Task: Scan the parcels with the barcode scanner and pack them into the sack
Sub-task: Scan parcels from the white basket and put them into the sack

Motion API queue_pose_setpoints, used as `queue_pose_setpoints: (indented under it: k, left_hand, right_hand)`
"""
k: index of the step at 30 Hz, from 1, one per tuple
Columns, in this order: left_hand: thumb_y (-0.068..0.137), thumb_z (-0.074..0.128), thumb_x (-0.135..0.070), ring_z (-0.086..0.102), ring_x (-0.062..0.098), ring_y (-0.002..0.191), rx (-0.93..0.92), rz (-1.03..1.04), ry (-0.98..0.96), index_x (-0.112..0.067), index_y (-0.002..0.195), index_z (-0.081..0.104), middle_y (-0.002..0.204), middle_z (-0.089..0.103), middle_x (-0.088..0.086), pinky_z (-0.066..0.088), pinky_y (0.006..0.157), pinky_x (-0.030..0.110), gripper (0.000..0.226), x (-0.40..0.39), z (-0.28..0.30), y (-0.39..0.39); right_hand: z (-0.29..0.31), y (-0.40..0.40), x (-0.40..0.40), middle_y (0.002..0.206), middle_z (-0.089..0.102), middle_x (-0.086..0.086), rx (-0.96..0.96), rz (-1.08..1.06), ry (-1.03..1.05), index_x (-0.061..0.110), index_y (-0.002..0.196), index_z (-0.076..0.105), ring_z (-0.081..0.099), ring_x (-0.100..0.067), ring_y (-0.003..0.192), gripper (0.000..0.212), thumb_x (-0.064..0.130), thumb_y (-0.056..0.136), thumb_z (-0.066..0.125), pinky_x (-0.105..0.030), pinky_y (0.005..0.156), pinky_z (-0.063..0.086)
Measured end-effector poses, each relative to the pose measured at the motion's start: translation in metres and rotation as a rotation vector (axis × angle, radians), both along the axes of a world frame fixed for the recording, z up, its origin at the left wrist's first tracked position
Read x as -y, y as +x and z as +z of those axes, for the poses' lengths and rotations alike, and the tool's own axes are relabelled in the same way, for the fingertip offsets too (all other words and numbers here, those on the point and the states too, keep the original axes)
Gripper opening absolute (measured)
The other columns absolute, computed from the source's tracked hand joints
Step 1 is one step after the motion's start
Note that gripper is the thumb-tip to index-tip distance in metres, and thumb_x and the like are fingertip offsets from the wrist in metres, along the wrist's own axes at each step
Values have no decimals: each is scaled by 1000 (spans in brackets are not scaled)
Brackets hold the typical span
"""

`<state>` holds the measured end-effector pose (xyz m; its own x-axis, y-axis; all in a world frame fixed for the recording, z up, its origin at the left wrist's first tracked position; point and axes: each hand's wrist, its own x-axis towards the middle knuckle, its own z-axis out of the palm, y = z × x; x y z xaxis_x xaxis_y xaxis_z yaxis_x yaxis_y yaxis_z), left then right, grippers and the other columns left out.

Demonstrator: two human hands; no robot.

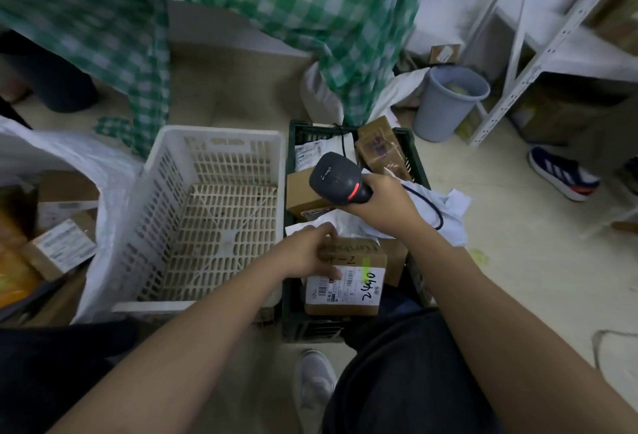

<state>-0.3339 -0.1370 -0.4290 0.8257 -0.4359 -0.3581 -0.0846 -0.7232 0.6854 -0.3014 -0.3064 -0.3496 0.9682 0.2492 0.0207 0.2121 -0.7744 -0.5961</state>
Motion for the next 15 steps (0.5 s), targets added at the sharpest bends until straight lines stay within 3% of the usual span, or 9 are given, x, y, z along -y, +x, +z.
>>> queue_pose_setpoints:
  k: [4, 7, 11, 15]
  left_hand:
    - [66, 82, -50, 59, 14, 97, 3, 166, -80, -28, 116, 49, 110, 58, -7, 52, 84, 36, 64, -36, 34, -11]
    - [69, 82, -46, 60, 12, 95, -14, 352, -174, -28, 118, 51, 113, 57, -6, 50, 77, 29, 61, -82, 64, -20]
    - [57, 84, -59, 62, 16, 104, 22, 603, -290, -32, 113, 53, 121, 57, -2, 53, 91, 41, 70, -146, 95, -34]
    - [76, 77, -42, 61, 11, 95, 71, 842, -453, -22, 121, 47, 112, 57, -2, 55, 81, 32, 58, -189, 113, -48]
  right_hand:
    - [8, -6, -14, 73, 66, -7, 37, -66, 129, 5, 82, 63, 60, -19, 70, 26, 26, 77, 78, -30, 59, 43]
    - [20, -8, -40, 72, 65, 3, 76, -109, 235, 12, 85, 62, 60, -17, 72, 20, 23, 78, 77, -28, 57, 45]
    - [41, -6, -85, 80, 69, -1, 139, -175, 376, 13, 90, 65, 61, -17, 78, 22, 28, 78, 78, -33, 66, 46]
    - [50, -6, -130, 77, 65, 11, 57, -196, 609, 20, 92, 63, 58, -3, 72, 22, 30, 79, 78, -27, 64, 46]
